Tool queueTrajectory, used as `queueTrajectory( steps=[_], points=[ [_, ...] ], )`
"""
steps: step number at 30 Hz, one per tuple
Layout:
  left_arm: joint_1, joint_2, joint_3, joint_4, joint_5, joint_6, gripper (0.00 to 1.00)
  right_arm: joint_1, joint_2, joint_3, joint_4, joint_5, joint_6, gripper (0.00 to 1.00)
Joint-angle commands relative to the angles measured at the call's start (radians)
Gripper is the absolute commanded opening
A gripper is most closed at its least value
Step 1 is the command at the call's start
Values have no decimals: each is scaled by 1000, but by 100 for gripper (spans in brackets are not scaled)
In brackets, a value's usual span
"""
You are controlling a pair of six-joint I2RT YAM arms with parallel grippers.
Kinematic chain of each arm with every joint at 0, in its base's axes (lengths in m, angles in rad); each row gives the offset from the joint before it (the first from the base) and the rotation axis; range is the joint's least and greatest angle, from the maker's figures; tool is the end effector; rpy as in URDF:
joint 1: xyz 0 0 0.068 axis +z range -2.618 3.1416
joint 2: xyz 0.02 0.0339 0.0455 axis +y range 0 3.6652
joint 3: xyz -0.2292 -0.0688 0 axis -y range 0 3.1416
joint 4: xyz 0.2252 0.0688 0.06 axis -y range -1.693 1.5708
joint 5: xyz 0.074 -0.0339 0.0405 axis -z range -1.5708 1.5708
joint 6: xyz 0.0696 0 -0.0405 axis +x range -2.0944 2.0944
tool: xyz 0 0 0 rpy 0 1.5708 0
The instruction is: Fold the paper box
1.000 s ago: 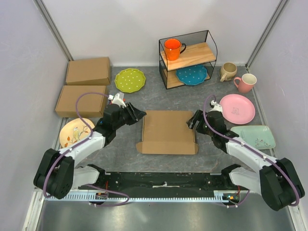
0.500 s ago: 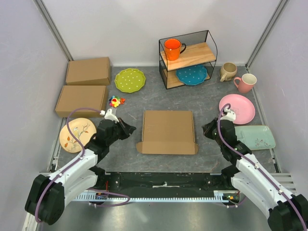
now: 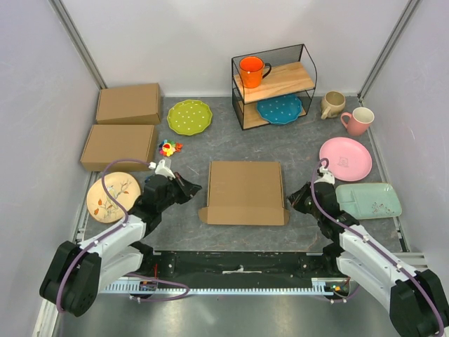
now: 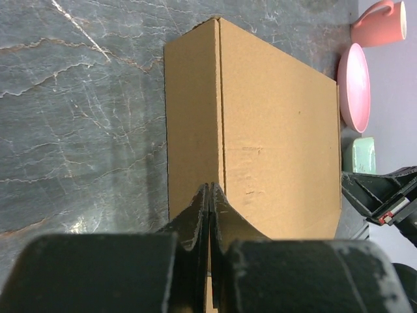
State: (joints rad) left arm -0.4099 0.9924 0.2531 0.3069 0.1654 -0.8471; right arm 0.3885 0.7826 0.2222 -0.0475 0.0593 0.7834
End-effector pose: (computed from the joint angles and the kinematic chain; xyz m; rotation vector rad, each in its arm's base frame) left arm 0.2073 -0.1026 0.1382 -0.3516 2.1038 -0.9441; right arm 0.1847 0.0711 0.1243 0.4737 2.1907 0.5921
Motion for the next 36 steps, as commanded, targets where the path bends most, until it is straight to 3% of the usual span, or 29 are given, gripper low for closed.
queueTrajectory(
  steps=[1,15,36],
  points=[
    [5,20,-17,80,32,-33,2,0,9,-24,113,-58,20,0],
    [5,72,-26,55,-7,-56,2,0,35,-63,170,-113,22,0],
    [-27,137,-49,163,134,-83,2,0,21,-98,181,-125,24,0]
  ],
)
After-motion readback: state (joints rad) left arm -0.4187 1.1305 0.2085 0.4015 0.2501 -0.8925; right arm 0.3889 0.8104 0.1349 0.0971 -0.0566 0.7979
